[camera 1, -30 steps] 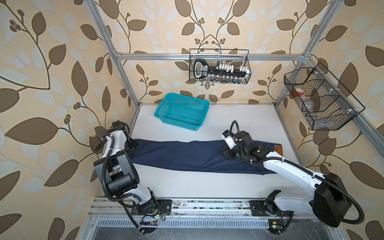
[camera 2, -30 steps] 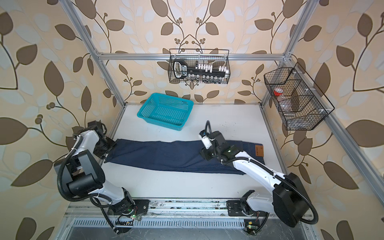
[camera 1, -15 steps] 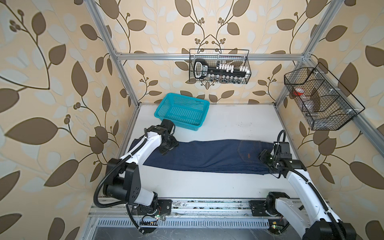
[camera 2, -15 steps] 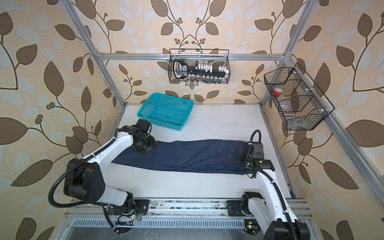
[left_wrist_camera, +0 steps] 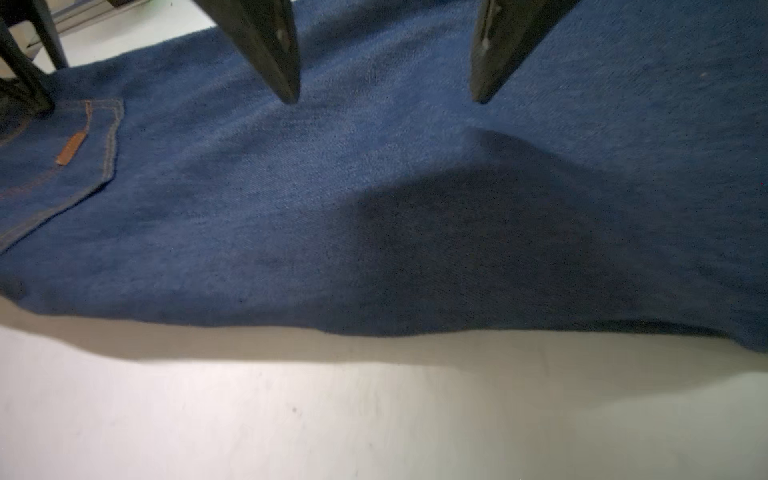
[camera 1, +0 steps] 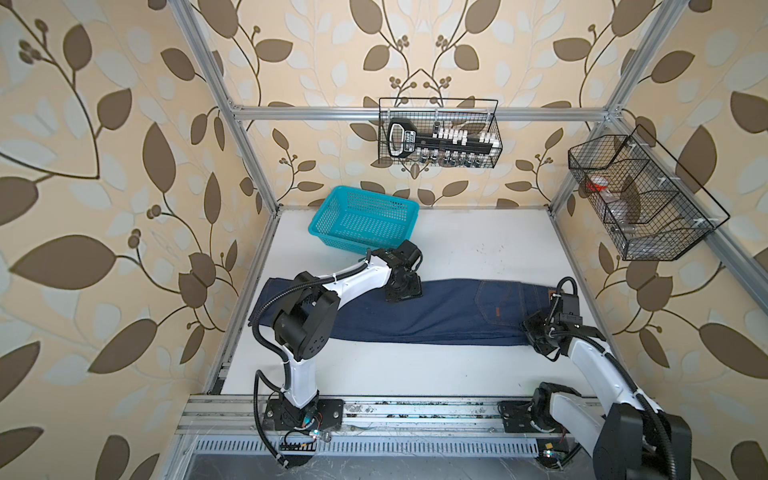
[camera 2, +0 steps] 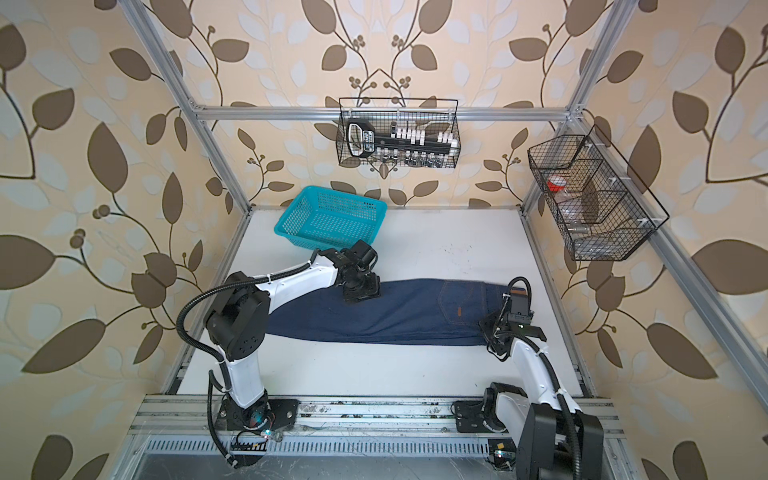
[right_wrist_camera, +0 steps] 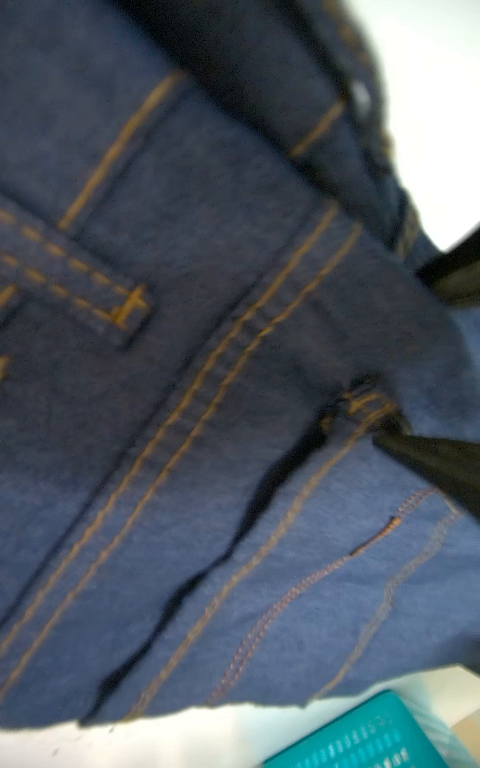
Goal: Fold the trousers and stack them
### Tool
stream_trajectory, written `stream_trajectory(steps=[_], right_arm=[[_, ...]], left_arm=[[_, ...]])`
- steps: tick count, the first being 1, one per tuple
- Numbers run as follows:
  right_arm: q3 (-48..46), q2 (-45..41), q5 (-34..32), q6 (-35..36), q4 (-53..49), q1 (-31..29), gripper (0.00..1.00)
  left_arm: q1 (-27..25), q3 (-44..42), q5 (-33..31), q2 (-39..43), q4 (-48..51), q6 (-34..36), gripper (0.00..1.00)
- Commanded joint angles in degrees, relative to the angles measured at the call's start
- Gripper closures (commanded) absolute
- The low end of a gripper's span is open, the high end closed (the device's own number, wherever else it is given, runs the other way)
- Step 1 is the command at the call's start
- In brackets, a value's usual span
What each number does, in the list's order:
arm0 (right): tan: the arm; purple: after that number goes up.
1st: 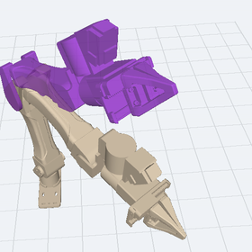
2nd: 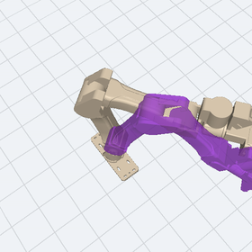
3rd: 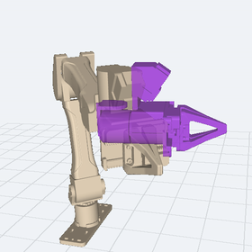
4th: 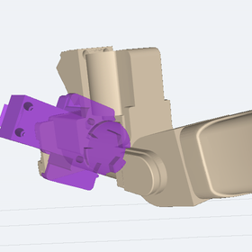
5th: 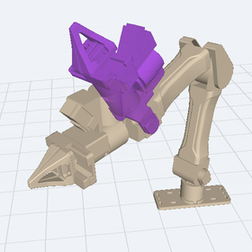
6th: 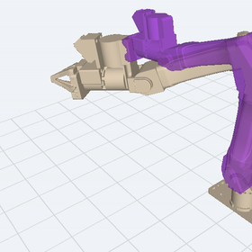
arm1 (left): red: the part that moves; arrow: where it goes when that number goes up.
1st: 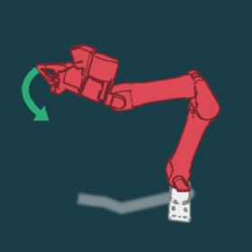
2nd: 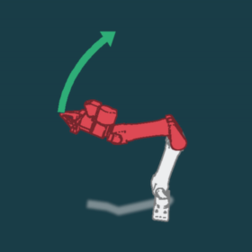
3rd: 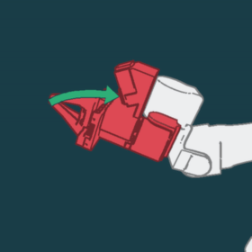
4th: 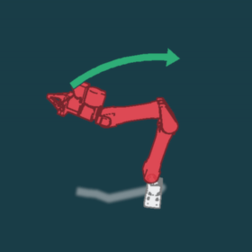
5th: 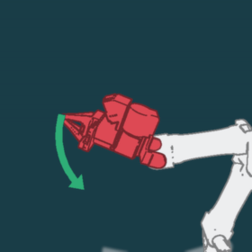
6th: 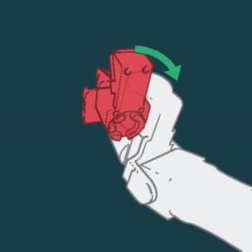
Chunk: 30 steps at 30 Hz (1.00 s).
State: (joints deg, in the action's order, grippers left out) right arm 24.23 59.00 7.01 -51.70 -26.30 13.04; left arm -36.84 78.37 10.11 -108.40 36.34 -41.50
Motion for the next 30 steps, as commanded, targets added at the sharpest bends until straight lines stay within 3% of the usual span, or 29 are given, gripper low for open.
stream_trajectory(steps=[1, 4, 9, 13, 16, 21, 24, 27, 30], right_arm=[[0.94, 1.17, 1.17, -0.01, 3.12, 0.33, 0.77], [4.28, -2.23, -1.36, 2.32, -2.42, -0.14, 0.94], [6.91, -6.72, -2.74, 5.82, -10.08, -0.04, 0.97], [6.11, -10.58, -1.05, 3.58, -14.21, -0.12, 0.98], [3.95, -12.97, -3.86, 1.84, -19.32, 0.0, 0.98], [-2.54, -9.11, -4.77, 0.3, -11.85, 1.9, 0.8], [-1.03, -3.46, -4.79, 1.86, -9.63, 2.0, 0.75], [0.47, -1.62, -7.15, 2.02, -12.87, 1.99, 0.73], [3.09, -4.98, -9.34, 1.52, -17.76, 2.0, 0.62]], left_arm=[[-0.11, -1.1, 2.24, -0.61, -0.67, 3.09, 0.35], [-0.12, -2.84, 1.61, -0.83, -0.31, 4.39, 0.35], [-0.11, -3.85, 1.39, -2.78, 0.06, 5.52, 0.35], [0.27, -2.77, 0.78, -4.45, 1.2, 6.25, 0.36], [0.32, -1.67, 1.09, -4.38, 1.83, 6.92, 0.36], [0.9, -1.08, 0.87, -5.77, 3.39, 8.79, 0.36], [1.4, -1.22, 0.66, -5.77, 4.39, 10.3, 0.36], [2.9, -1.49, 1.79, -5.09, 4.83, 11.23, 0.36], [3.31, 0.06, 2.11, -3.95, 6.81, 13.5, 0.36]])
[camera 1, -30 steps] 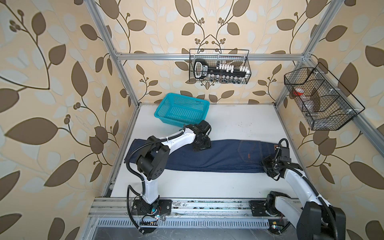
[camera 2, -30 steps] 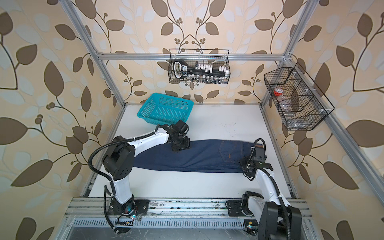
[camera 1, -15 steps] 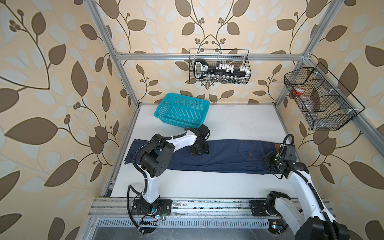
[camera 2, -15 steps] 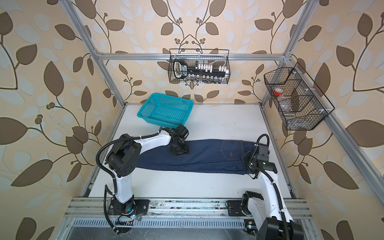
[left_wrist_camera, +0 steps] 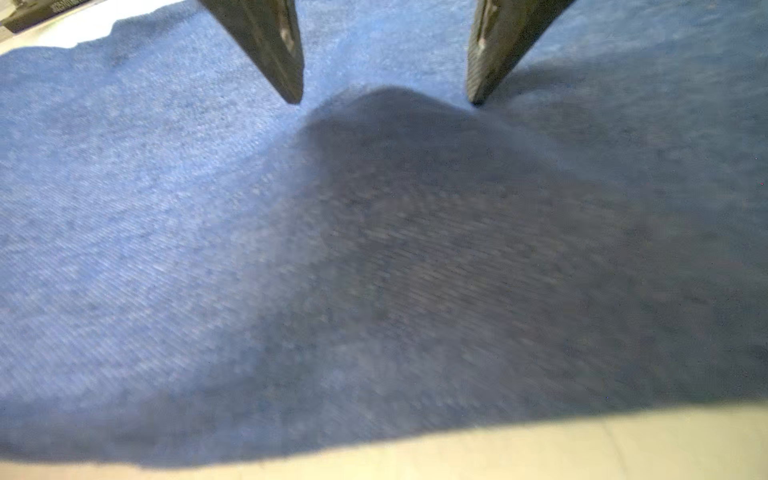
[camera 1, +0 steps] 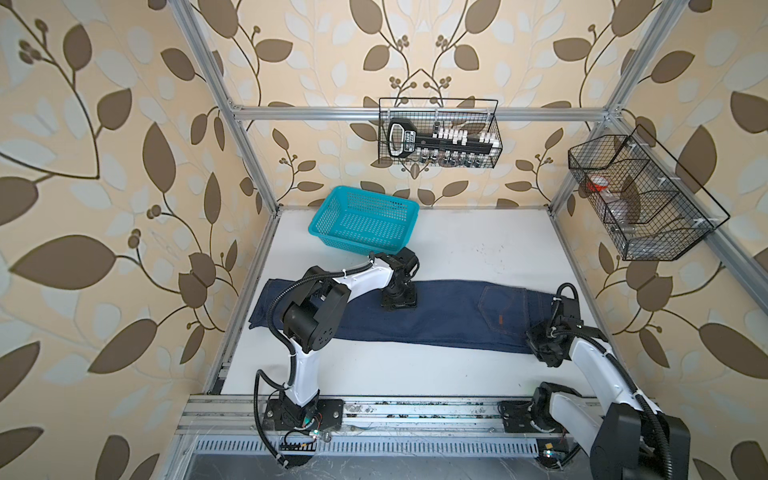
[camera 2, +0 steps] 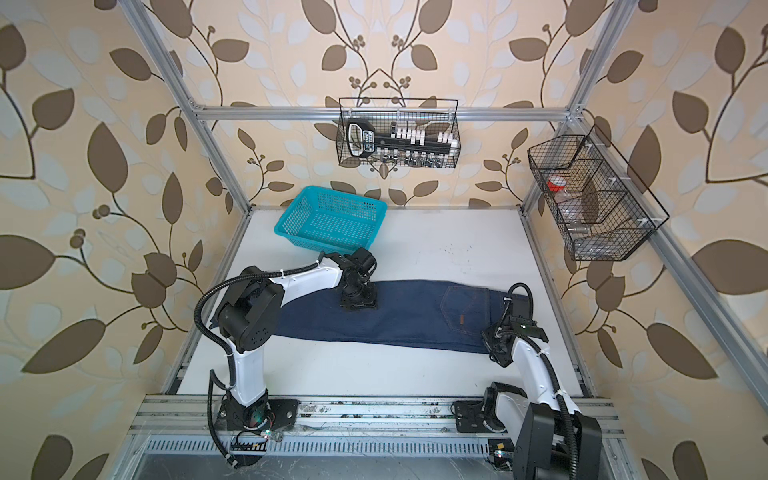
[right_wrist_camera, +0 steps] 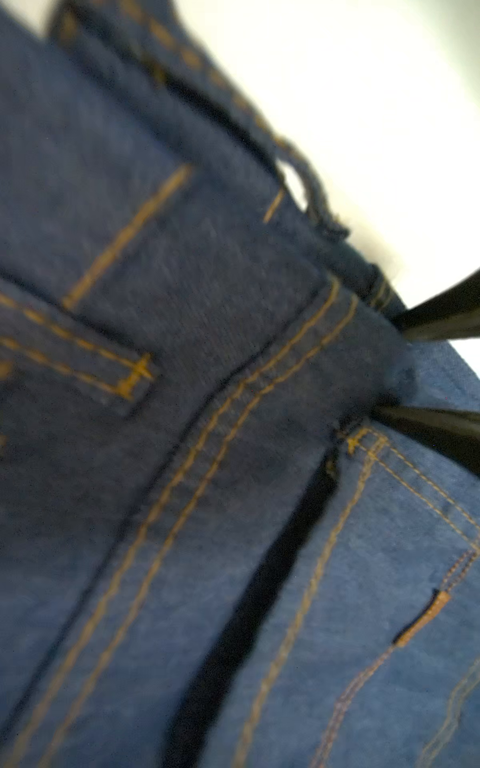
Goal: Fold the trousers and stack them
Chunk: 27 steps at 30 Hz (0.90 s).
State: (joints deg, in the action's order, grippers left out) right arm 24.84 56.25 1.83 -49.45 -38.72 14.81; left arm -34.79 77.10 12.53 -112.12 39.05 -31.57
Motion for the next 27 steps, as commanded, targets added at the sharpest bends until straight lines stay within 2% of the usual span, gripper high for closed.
stream_trajectory(steps=[1, 5, 8, 11, 14, 17, 18, 21, 23, 27], right_arm=[[3.61, -3.74, -4.6, -0.71, -6.22, 0.22, 0.59], [10.24, -5.69, -6.35, -1.4, -11.51, 0.03, 0.46], [15.11, -5.95, -6.84, -1.0, -12.77, -1.63, 0.45], [20.34, -5.09, -8.54, -1.93, -13.73, -6.45, 0.46], [21.62, -2.43, -8.28, 0.01, -4.42, -13.92, 0.45], [17.89, 2.87, -3.84, 1.47, 8.24, -17.03, 0.41], [15.98, 4.55, -2.58, 2.02, 12.83, -17.53, 0.4], [13.51, 9.76, -2.36, 3.23, 17.99, -17.89, 0.37], [13.47, 13.34, -4.13, 5.79, 18.01, -17.87, 0.31], [12.87, 19.99, -3.76, 10.05, 19.52, -14.63, 0.31]], left_arm=[[1.29, 2.17, -0.21, 0.0, 5.16, 4.31, 0.36], [1.3, 5.58, 0.25, 1.37, 8.82, 7.57, 0.35], [1.76, 6.59, -0.84, 2.9, 11.52, 9.28, 0.34], [3.96, 5.7, -1.29, 5.83, 13.6, 10.25, 0.34], [7.38, 2.53, -1.44, 10.48, 13.81, 12.38, 0.32], [11.52, -0.01, -1.75, 13.73, 14.15, 15.15, 0.29], [12.86, -0.43, -1.94, 14.52, 14.66, 16.42, 0.28], [16.28, -1.53, -3.99, 17.3, 16.15, 19.7, 0.23], [18.92, -3.45, -5.48, 19.5, 15.61, 20.75, 0.19], [25.88, -7.3, -5.47, 22.01, 13.63, 22.9, 0.17]])
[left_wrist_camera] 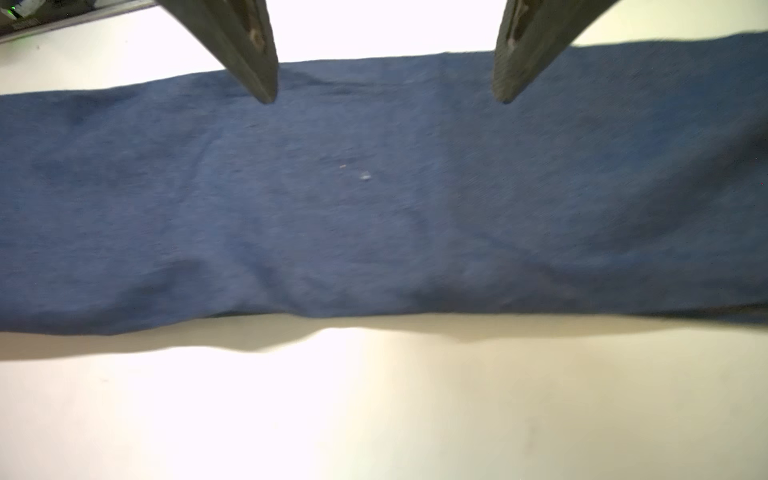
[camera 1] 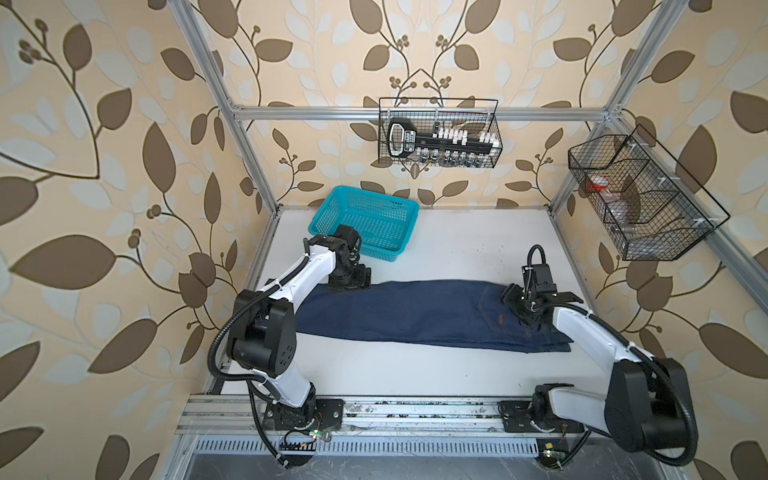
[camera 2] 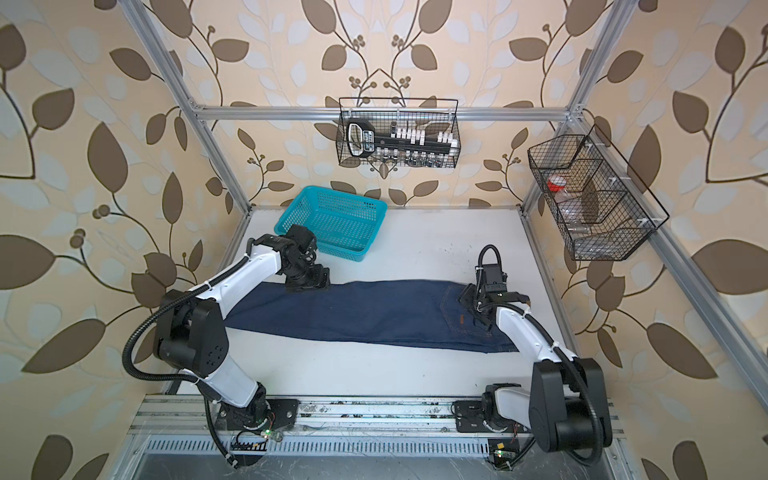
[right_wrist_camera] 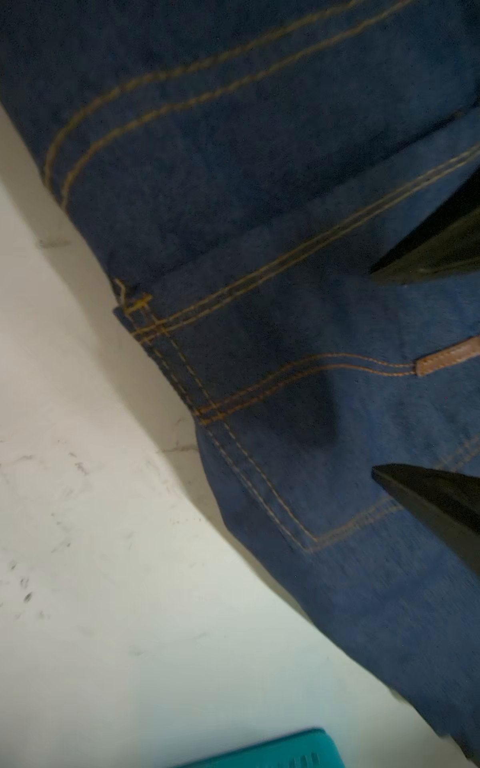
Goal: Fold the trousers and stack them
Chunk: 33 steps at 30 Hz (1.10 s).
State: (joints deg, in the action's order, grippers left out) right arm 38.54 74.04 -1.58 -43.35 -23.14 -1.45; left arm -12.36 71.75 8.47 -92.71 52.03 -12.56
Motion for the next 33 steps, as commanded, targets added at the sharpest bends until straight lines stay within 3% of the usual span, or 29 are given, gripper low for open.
stream_trajectory(steps=[1, 15, 21, 25, 30, 33], right_arm=[[-0.85, 3.23, -0.35, 4.64, 3.99, 2.87, 0.31], [5.12, 16.12, -7.08, 16.21, -0.72, 13.25, 0.3], [7.6, 15.98, -9.18, 17.57, -2.06, 15.52, 0.3], [8.63, 13.38, -6.1, 18.13, -1.19, 15.4, 0.3], [8.65, 8.84, -2.98, 19.6, -0.41, 12.38, 0.29], [8.51, 6.72, -1.76, 19.69, -1.18, 10.28, 0.29]], left_arm=[[4.86, -2.49, -1.63, 2.68, 0.46, 4.34, 0.17], [25.2, -3.1, -3.81, 1.53, -1.27, 6.38, 0.16], [28.87, -3.74, -7.67, -1.22, -3.47, 8.23, 0.15], [31.09, -2.35, -10.23, -3.61, -4.63, 10.96, 0.15], [31.97, 0.86, -14.59, -8.68, -6.67, 16.1, 0.15], [34.0, 3.17, -13.37, -12.12, -6.04, 16.68, 0.15]])
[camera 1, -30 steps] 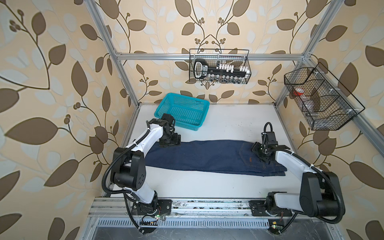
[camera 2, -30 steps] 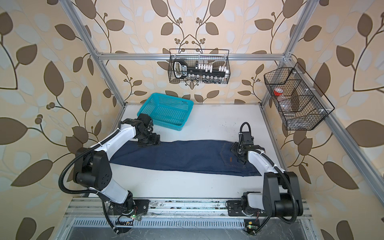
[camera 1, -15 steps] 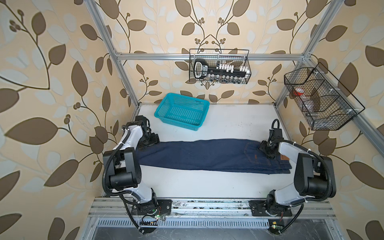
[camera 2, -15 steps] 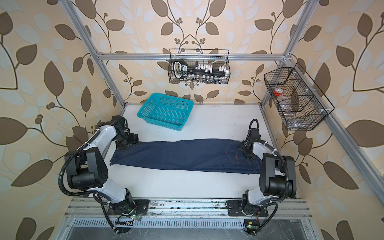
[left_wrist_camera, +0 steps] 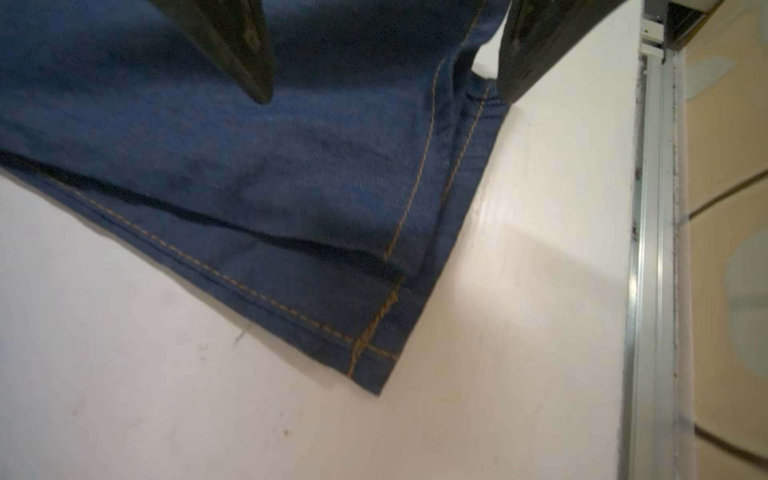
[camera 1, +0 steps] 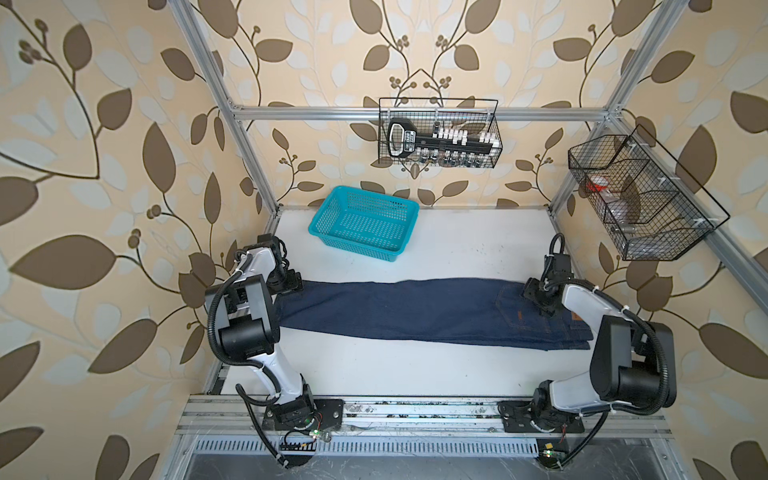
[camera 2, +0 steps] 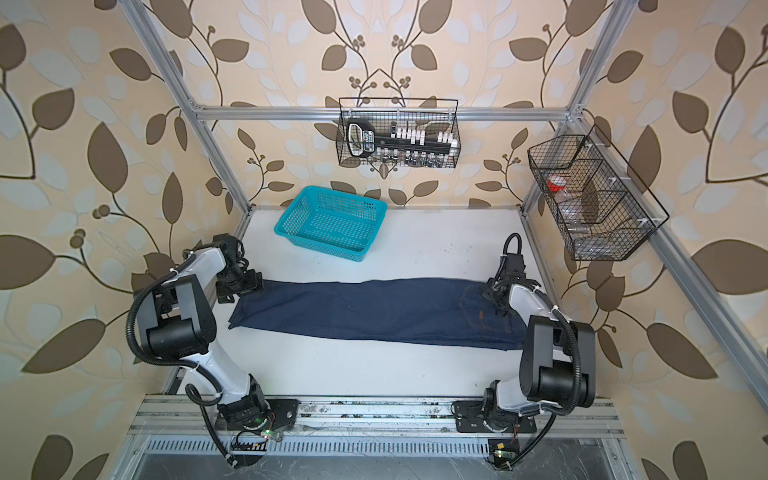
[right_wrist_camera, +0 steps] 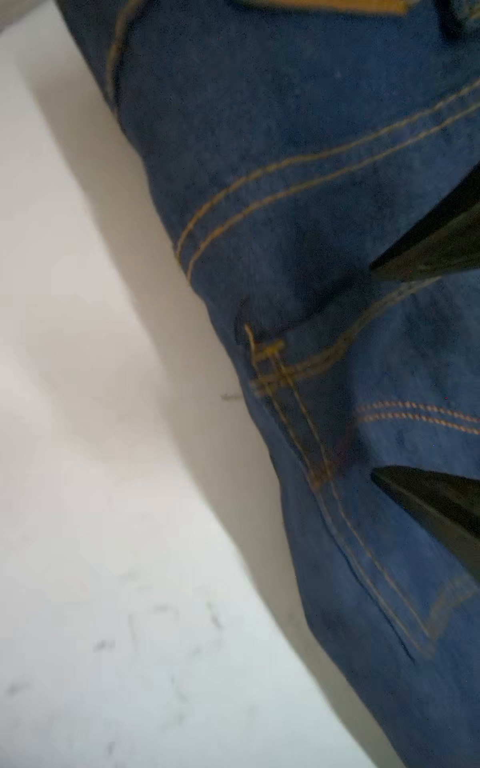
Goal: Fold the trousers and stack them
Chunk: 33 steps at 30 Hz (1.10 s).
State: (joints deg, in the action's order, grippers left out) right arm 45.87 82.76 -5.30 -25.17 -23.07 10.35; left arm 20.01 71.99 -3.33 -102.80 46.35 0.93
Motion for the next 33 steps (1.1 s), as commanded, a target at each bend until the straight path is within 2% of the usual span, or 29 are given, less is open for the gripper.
stream_trajectory(steps=[1, 11, 17, 19, 22, 26, 30, 33], right_arm=[[1.07, -2.61, 1.92, 1.61, -1.45, -2.31, 0.29], [-0.45, -8.26, 3.43, 0.92, -3.53, -5.87, 0.28], [-0.39, -10.34, 4.28, 1.22, -3.85, -5.84, 0.28], [-0.21, -10.34, 4.64, 1.17, -3.87, -5.87, 0.29], [-0.12, -10.42, 5.2, 0.92, -4.02, -5.89, 0.28], [-0.41, -11.49, 5.91, 0.43, -4.33, -5.95, 0.29], [-1.8, -13.34, 7.08, 0.09, -4.62, -6.59, 0.29], [-3.19, -14.85, 7.84, -1.06, -4.27, -8.1, 0.29]], left_arm=[[1.94, 2.96, -0.91, -2.53, -1.08, 3.49, 0.15], [3.81, 8.63, 2.84, -11.87, -0.26, 3.68, 0.23], [3.27, 6.32, 5.3, -13.63, -1.54, 2.83, 0.33], [2.64, 6.52, 5.53, -14.0, -1.37, 2.91, 0.4], [2.42, 6.93, 6.0, -15.09, -1.24, 2.76, 0.58], [2.4, 7.03, 7.02, -16.63, -0.53, 2.07, 0.76], [2.31, 7.62, 8.32, -13.75, 0.41, 1.94, 0.97], [2.31, 9.09, 8.32, -10.86, 2.9, 0.73, 1.0]])
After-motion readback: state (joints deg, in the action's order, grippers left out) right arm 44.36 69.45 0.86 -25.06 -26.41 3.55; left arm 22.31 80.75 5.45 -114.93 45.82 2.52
